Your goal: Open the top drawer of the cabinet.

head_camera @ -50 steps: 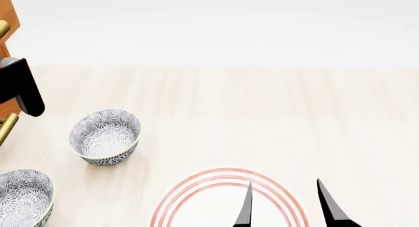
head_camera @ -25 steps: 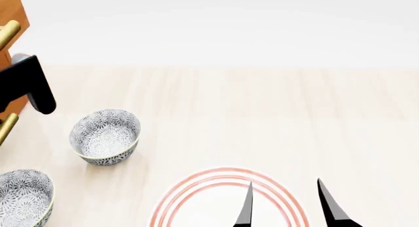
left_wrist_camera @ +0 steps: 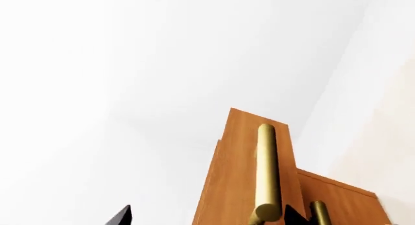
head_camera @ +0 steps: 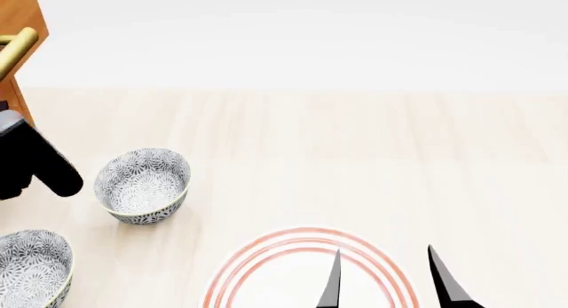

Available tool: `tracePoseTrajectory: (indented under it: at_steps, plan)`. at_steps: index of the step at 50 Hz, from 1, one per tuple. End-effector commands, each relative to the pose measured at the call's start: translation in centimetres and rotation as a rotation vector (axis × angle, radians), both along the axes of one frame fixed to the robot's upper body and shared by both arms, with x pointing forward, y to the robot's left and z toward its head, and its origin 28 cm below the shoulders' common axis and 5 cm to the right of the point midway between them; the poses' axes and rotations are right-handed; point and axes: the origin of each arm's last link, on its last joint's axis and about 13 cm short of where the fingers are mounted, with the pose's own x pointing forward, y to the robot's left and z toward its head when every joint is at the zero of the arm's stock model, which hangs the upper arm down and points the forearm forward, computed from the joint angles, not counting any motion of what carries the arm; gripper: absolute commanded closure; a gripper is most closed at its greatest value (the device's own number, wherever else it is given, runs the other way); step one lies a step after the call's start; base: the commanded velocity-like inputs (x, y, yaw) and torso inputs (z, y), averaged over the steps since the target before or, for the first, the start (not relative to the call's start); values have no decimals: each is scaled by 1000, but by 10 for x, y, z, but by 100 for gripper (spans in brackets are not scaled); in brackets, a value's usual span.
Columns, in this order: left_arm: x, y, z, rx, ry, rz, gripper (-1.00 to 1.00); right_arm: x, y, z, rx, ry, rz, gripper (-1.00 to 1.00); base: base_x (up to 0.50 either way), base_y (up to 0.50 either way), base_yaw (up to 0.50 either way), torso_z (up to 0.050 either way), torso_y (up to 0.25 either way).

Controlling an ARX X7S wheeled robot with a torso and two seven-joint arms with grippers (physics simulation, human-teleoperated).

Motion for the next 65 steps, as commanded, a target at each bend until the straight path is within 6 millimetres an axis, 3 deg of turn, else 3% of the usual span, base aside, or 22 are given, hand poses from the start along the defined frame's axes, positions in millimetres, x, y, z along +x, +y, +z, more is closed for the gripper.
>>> tracePoseTrajectory:
  at_steps: [1, 11, 19, 29, 34, 41, 44, 46, 48, 55, 58, 65]
  plan:
    - [-33, -5, -6, -60, -88, -89, -100, -1, 0, -1, -1, 3, -2, -100, 0, 0, 0, 0, 0]
    - [-29, -6, 41, -305, -106, -174, -100, -1, 1, -2, -3, 6, 3, -100, 0, 0, 0, 0, 0]
    - [-13, 5, 80, -678, 27, -169, -100, -1, 1, -2, -6, 8, 6, -100, 0, 0, 0, 0, 0]
    - [9, 18, 104, -984, 77, -157, -100, 0, 1, -2, -10, 13, 9, -100, 0, 0, 0, 0, 0]
    - [12, 21, 117, -1132, 187, -151, -100, 0, 1, -1, -13, 14, 9, -100, 0, 0, 0, 0, 0]
    - [21, 28, 123, -985, 193, -72, -100, 0, 1, 0, -16, 15, 11, -100, 0, 0, 0, 0, 0]
    - [24, 32, 129, -1034, 161, -144, -100, 0, 2, 0, -17, 19, 15, -100, 0, 0, 0, 0, 0]
    - [29, 37, 131, -914, 120, -30, -100, 0, 2, 0, -17, 20, 19, -100, 0, 0, 0, 0, 0]
    - [31, 40, 133, -937, 297, 107, -100, -1, 2, 1, -16, 20, 21, -100, 0, 0, 0, 0, 0]
    - [29, 42, 135, -833, 426, 125, -100, 0, 2, 1, -22, 25, 23, -100, 0, 0, 0, 0, 0]
    - [26, 45, 140, -923, 506, 189, -100, 0, 3, 0, -21, 27, 27, -100, 0, 0, 0, 0, 0]
    - [25, 45, 136, -890, 669, 199, -100, 0, 3, -2, -23, 36, 32, -100, 0, 0, 0, 0, 0]
